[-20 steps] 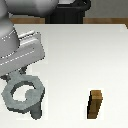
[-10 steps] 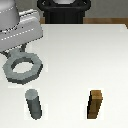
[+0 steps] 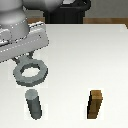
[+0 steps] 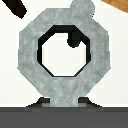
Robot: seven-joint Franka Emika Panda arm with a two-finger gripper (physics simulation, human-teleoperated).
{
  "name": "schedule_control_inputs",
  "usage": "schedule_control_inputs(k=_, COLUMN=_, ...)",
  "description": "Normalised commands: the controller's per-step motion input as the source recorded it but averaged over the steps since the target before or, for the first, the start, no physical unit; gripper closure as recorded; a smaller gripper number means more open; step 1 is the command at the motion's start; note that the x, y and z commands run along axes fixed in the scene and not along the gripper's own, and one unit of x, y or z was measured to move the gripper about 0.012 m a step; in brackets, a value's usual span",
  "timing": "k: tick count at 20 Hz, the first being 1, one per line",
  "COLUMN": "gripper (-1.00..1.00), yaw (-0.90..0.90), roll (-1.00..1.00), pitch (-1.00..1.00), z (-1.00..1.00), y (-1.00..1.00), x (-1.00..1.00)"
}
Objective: Put the loop with the handle onto the peg.
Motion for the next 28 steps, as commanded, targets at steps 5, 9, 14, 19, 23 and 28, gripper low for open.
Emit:
schedule_control_inputs(k=5, gripper=1.00, yaw=0.00, roll=0.00, pitch=0.00, z=0.60, y=0.00, x=0.00)
schedule_control_inputs(k=9, gripper=1.00, yaw=0.00, roll=0.00, pitch=0.00, z=0.00, y=0.00, x=0.75)
schedule_control_inputs(k=14, gripper=1.00, yaw=0.00, roll=0.00, pitch=0.00, z=0.00, y=0.00, x=1.00)
schedule_control_inputs(k=19, gripper=1.00, yaw=0.00, roll=0.00, pitch=0.00, z=-0.20, y=0.00, x=-0.60)
schedule_control_inputs(k=23, gripper=1.00, yaw=0.00, roll=0.00, pitch=0.00, z=-0.50, y=0.00, x=0.00)
schedule_control_inputs(k=28, gripper=1.00, yaw=0.00, roll=0.00, pitch=0.00, z=-0.20, y=0.20, x=-0.20)
